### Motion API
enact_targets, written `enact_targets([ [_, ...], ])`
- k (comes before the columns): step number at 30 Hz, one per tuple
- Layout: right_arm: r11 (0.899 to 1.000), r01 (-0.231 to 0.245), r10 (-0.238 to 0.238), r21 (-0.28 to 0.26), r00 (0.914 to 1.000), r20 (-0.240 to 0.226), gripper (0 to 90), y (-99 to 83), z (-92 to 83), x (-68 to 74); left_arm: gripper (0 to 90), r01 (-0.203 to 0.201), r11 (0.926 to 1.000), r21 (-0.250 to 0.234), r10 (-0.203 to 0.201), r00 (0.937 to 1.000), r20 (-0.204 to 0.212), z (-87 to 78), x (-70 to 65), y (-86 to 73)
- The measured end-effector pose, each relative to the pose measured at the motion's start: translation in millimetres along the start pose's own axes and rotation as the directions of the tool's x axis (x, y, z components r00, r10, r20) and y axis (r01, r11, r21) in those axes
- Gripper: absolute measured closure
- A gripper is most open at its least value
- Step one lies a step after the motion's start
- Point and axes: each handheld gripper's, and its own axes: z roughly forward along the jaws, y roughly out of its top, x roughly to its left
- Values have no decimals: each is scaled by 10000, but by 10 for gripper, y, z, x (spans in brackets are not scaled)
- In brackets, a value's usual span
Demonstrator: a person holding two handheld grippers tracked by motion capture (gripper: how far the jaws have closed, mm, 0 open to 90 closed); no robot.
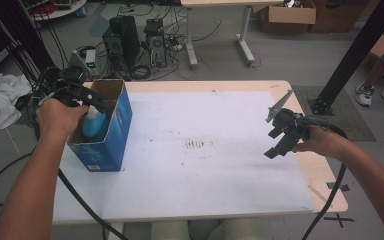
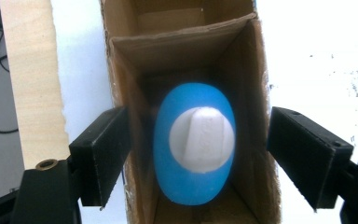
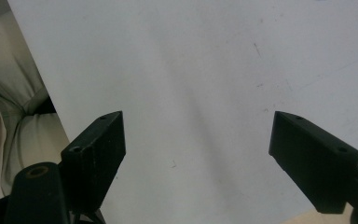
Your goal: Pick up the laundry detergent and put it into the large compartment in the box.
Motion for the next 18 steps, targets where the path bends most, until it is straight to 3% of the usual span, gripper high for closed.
enact_targets([
  [9, 10000, 9, -9, -31, 10000, 18, 186, -5, -11, 8, 202, -193, 9993, -325, 197, 9997, 144, -137, -63, 34],
  [18, 10000, 2, -2, -53, 10000, 40, 183, -9, -17, 13, 199, -777, 9952, -592, 800, 9961, 383, -288, -241, 96],
])
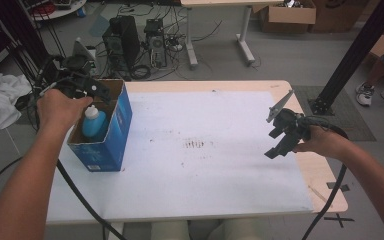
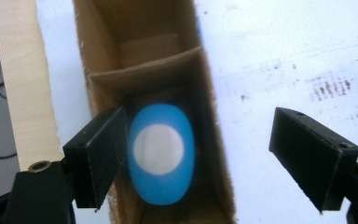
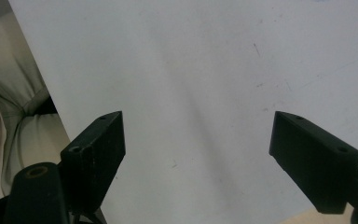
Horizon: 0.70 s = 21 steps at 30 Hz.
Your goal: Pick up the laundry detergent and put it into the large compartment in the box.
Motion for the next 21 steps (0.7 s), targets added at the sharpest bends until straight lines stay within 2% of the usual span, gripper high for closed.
enact_targets([
  [5, 10000, -43, 43, -13, 10000, 0, 183, -6, -7, 1, 199, -383, 9991, -152, 385, 9992, 74, -97, -133, 76],
  [13, 10000, -31, 31, -42, 10000, 5, 182, -14, -8, -2, 197, -1058, 9937, -374, 1068, 9939, 270, -191, -395, 204],
  [18, 10000, -79, 79, -37, 10000, 5, 182, -22, -14, -4, 191, -1546, 9871, -405, 1561, 9870, 371, -175, -586, 278],
  [21, 10000, -74, 74, -54, 10000, 10, 182, -26, -13, -7, 191, -1936, 9806, -291, 1947, 9800, 416, -157, -696, 329],
])
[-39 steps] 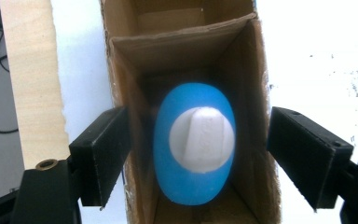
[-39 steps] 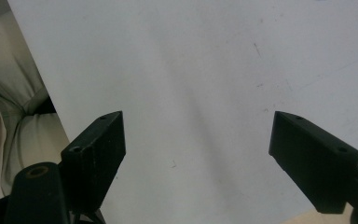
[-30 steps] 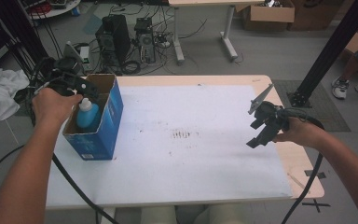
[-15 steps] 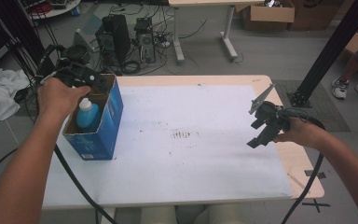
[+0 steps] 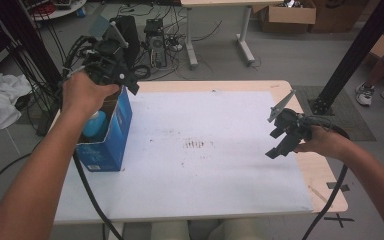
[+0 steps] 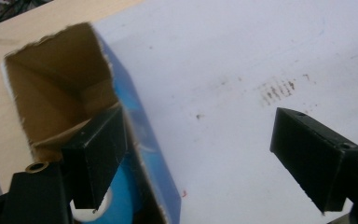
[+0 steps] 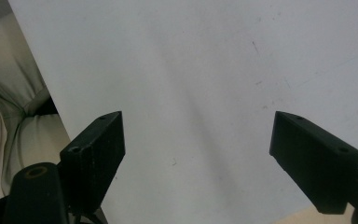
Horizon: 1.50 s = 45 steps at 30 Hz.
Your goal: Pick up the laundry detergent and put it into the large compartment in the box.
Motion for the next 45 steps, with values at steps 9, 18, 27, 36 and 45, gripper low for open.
enact_targets([
  [9, 10000, -40, 40, 17, 10000, -13, 182, -12, 9, -9, 197, -961, 9951, 218, 954, 9949, 341, 95, -329, 247],
  [18, 10000, -33, 33, -26, 10000, -14, 182, -23, 0, -14, 198, -2062, 9774, 461, 2030, 9770, 650, 273, -713, 476],
  [27, 9999, -153, 153, -58, 9999, 10, 182, -60, -23, -15, 201, -3250, 9431, 707, 3159, 9418, 1152, 535, -1127, 640],
  [36, 9997, -212, 212, -102, 9998, 8, 182, -80, -36, -33, 203, -4009, 9125, 811, 3848, 9087, 1621, 753, -1387, 713],
  [45, 9995, -285, 285, -112, 9996, -26, 181, -80, -36, -68, 202, -4286, 8994, 854, 4090, 8944, 1811, 903, -1476, 744],
])
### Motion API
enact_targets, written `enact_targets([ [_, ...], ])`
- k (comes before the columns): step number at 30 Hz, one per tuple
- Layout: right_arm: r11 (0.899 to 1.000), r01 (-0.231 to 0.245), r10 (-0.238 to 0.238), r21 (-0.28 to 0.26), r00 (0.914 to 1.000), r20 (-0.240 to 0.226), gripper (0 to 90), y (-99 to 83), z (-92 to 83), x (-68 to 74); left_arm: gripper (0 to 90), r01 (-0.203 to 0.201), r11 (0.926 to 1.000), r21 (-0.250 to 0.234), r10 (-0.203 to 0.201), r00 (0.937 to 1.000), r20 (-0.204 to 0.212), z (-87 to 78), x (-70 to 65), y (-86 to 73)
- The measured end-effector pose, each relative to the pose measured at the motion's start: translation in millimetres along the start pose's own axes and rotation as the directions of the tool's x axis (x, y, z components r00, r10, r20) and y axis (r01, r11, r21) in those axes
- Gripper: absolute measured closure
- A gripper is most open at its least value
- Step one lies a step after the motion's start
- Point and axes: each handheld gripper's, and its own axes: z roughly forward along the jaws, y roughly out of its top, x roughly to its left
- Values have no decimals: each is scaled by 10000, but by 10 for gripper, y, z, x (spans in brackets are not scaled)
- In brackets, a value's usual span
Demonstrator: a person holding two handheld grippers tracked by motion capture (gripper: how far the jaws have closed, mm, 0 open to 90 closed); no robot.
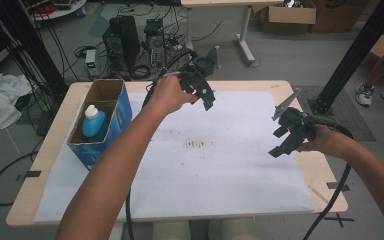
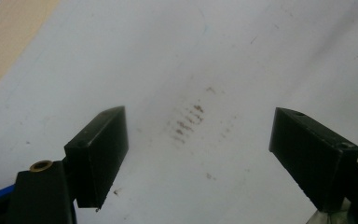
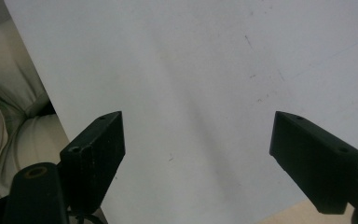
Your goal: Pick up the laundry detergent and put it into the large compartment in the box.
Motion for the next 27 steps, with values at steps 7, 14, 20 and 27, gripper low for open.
enact_targets([
  [7, 10000, -11, 11, 14, 10000, -1, 182, 11, 0, 22, 205, -198, 9998, -9, 198, 9998, 87, 45, -45, 16],
  [14, 10000, 38, -38, 24, 10000, -3, 182, 20, 0, 35, 210, -271, 9996, 30, 271, 9996, 82, 47, -43, 6],
  [20, 10000, 47, -47, -3, 10000, -28, 182, 21, 8, 41, 214, -268, 9996, 46, 268, 9996, 72, 55, -43, 10],
  [27, 10000, 76, -76, -49, 10000, -7, 181, 8, -1, 52, 213, -293, 9996, 47, 292, 9995, 82, 59, -59, 21],
])
